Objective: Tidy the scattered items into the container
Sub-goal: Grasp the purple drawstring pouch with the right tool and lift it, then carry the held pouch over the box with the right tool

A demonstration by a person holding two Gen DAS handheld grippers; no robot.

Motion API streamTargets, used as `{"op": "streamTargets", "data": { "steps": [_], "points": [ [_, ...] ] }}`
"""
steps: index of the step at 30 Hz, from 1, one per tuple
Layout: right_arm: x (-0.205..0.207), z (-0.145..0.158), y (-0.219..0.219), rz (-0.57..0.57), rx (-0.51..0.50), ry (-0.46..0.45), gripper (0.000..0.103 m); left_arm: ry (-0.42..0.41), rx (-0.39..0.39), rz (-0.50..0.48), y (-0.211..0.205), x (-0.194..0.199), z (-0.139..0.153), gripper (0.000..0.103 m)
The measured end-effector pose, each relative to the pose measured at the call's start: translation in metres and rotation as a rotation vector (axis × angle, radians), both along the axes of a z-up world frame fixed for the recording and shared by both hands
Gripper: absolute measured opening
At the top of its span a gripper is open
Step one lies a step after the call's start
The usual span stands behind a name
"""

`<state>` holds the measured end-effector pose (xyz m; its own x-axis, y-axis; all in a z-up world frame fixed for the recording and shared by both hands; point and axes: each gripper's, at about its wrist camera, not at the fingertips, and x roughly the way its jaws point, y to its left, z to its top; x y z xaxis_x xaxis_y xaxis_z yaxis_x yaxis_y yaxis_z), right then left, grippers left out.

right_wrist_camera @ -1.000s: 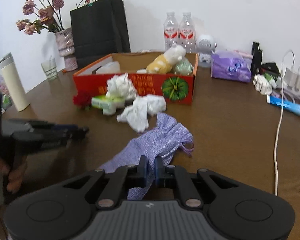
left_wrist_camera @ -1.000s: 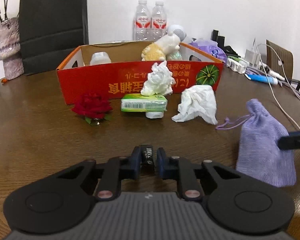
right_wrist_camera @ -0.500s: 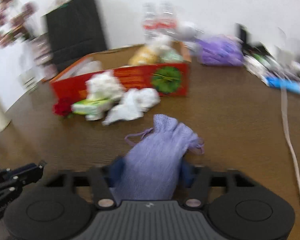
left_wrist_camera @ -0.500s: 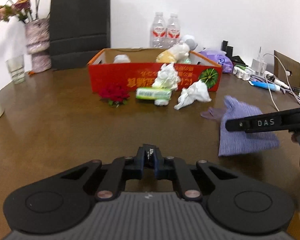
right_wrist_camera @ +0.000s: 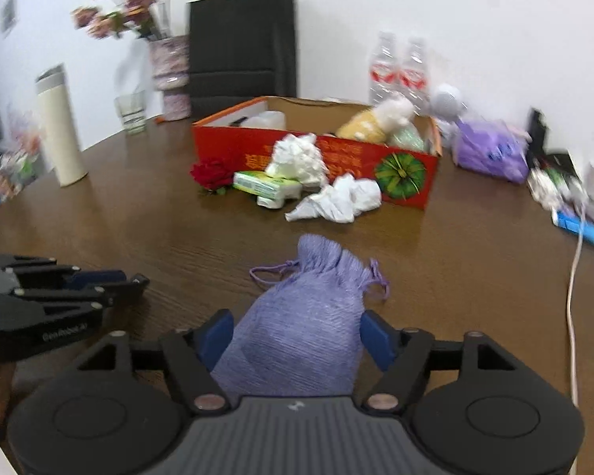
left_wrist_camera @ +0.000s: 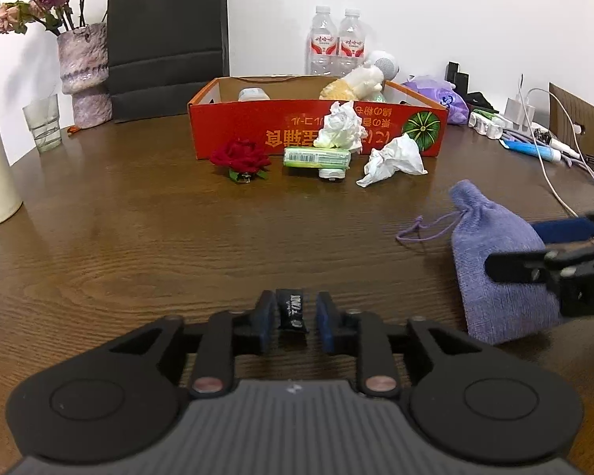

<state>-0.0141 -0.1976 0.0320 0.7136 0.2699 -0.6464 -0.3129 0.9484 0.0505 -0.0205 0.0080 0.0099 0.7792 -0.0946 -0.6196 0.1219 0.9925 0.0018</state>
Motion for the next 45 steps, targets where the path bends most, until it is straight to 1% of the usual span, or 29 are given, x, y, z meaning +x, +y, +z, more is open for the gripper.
{"op": "streamTargets", "data": {
  "steps": [2, 3, 4, 5, 6, 7, 8, 9, 11, 14, 16, 18, 21, 26, 30, 38, 45],
  "points": [
    [0.001, -0.006, 0.005, -0.068, 0.006, 0.021, 0.077, 0.001, 0.006, -0.005, -0.002, 0.003, 0.0, 0.034],
    [0.003, -0.009, 0.008, -0.101, -0.001, 0.027, 0.077, 0.0, 0.014, -0.008, -0.004, 0.004, 0.0, 0.031],
    [0.005, -0.012, 0.011, -0.122, -0.006, 0.03, 0.077, 0.0, 0.015, -0.009, -0.004, 0.005, 0.0, 0.024],
    [0.006, -0.014, 0.012, -0.128, -0.003, 0.03, 0.072, 0.001, 0.004, -0.007, -0.004, 0.004, 0.0, 0.015],
    [0.006, -0.016, 0.013, -0.126, 0.006, 0.024, 0.062, -0.001, -0.014, -0.002, -0.002, 0.003, 0.001, 0.014],
    [0.006, -0.018, 0.013, -0.12, 0.019, 0.009, 0.054, -0.01, -0.028, 0.003, -0.001, 0.0, 0.002, 0.014],
    [0.003, -0.017, 0.015, -0.115, 0.015, -0.013, 0.042, -0.026, -0.039, 0.006, 0.0, -0.004, 0.004, 0.014],
    [0.0, -0.016, 0.018, -0.109, -0.016, -0.041, 0.037, -0.047, -0.048, 0.01, 0.0, -0.008, 0.007, 0.014],
    [-0.012, -0.013, 0.026, -0.074, -0.075, -0.104, 0.032, -0.101, -0.062, 0.026, 0.001, -0.019, 0.016, 0.014],
    [-0.04, -0.004, 0.033, 0.029, -0.104, -0.22, 0.032, -0.18, -0.07, 0.047, 0.003, -0.035, 0.029, 0.014],
    [-0.059, 0.0, 0.04, 0.079, -0.143, -0.272, 0.032, -0.198, -0.082, 0.054, 0.004, -0.042, 0.033, 0.014],
    [-0.069, 0.0, 0.041, 0.098, -0.112, -0.261, 0.032, -0.199, -0.09, 0.062, 0.003, -0.047, 0.034, 0.014],
    [-0.076, 0.0, 0.035, 0.077, -0.058, -0.231, 0.032, -0.187, -0.104, 0.078, 0.003, -0.057, 0.034, 0.014],
    [-0.093, 0.011, 0.019, 0.029, 0.012, -0.242, 0.032, -0.208, -0.111, 0.07, -0.001, -0.081, 0.039, 0.014],
    [-0.105, 0.018, 0.017, 0.013, 0.03, -0.264, 0.033, -0.242, -0.114, 0.055, -0.007, -0.095, 0.047, 0.014],
    [-0.124, 0.03, 0.019, 0.029, 0.047, -0.306, 0.033, -0.299, -0.101, 0.055, -0.016, -0.115, 0.057, 0.014],
    [-0.12, 0.038, 0.012, 0.0, 0.079, -0.318, 0.033, -0.345, -0.084, 0.052, -0.019, -0.114, 0.071, 0.014]
  ]
}}
